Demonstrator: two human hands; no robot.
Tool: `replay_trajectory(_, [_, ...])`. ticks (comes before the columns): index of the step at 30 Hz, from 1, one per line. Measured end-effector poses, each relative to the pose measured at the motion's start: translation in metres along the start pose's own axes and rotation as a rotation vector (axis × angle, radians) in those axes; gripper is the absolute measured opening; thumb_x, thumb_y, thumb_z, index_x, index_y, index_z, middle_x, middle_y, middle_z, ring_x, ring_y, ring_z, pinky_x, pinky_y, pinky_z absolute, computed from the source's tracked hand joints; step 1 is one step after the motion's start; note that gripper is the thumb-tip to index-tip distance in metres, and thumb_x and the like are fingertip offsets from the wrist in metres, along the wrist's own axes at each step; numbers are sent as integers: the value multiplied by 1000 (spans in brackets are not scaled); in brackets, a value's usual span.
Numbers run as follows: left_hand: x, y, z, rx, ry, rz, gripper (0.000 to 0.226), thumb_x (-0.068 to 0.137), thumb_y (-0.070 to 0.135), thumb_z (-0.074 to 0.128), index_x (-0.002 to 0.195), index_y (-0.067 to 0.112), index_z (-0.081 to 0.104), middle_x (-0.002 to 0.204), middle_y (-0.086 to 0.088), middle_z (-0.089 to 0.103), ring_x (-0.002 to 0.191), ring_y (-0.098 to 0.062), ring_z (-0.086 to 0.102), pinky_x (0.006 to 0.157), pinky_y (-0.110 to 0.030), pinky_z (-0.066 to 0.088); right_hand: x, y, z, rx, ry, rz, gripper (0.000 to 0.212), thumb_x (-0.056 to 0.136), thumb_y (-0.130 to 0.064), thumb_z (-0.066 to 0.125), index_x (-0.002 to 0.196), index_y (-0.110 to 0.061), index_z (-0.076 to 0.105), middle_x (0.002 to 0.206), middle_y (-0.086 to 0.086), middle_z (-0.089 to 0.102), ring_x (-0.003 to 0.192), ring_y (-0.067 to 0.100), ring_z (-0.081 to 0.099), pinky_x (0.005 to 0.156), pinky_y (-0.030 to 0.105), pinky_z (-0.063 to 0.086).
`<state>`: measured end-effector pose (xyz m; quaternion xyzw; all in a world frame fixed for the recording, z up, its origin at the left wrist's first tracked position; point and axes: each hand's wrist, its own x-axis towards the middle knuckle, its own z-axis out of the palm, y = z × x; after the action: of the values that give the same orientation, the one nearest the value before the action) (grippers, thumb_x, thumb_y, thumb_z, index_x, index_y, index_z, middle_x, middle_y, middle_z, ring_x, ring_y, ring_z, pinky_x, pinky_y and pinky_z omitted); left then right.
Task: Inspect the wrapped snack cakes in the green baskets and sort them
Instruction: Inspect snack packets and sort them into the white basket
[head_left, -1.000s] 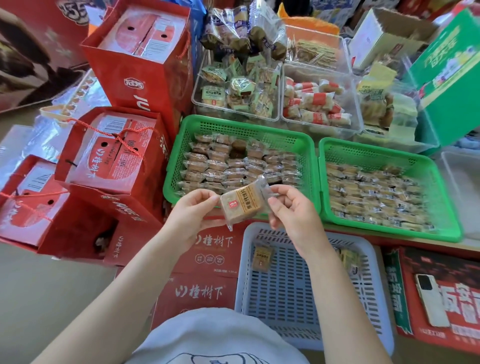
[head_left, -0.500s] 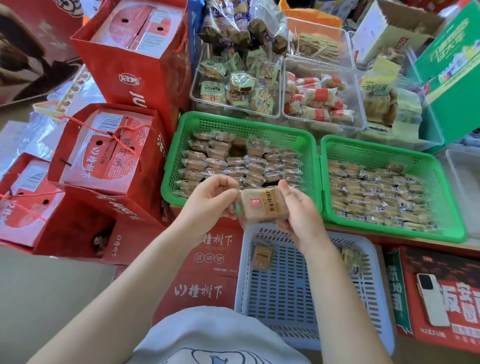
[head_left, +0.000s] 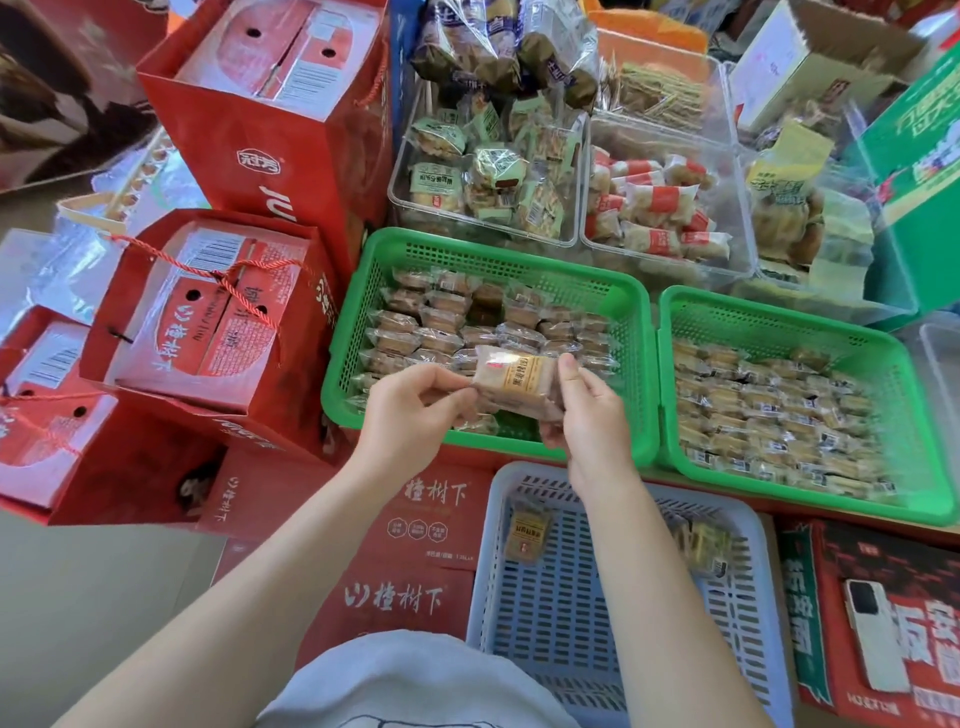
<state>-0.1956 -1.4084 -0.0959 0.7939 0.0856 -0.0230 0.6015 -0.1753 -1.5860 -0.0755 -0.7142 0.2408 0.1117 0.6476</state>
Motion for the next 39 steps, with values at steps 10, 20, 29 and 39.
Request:
replay_trajectory(10, [94, -33, 2, 427, -49, 33, 15, 90, 28, 75, 91, 14, 71, 86, 4, 69, 82, -15, 65, 72, -32, 54, 93, -14, 12, -44, 3, 10, 37, 86, -21, 77, 112, -13, 52, 115, 8, 68, 97, 22, 70, 80, 41, 60])
replay_trajectory(20, [162, -86, 38, 1164, -436, 75, 77, 104, 56, 33, 162, 18, 0, 169, -2, -11, 156, -21, -12, 125, -46, -3, 175, -2, 46, -642, -67, -371, 34, 88, -7, 72, 113, -18, 52, 107, -1, 67, 97, 14, 62, 87, 30, 50])
replay_trajectory(29, [165, -109, 40, 1215, -402, 104, 82, 101, 66, 17, 160, 18, -14, 168, -1, -19, 155, -19, -16, 124, -48, -9, 196, 23, 66, -1216, -140, -796, 25, 83, 9, 62, 103, -4, 53, 86, 17, 54, 82, 34, 52, 60, 35, 38])
replay_trajectory(39, [167, -114, 49, 1313, -299, 263, 79, 100, 60, 19, 158, 21, -18, 168, -9, -13, 155, -28, -13, 119, -62, -10, 222, 28, 70, -1324, -174, -830, 18, 95, -23, 62, 90, -11, 75, 94, 11, 52, 85, 32, 55, 55, 32, 42])
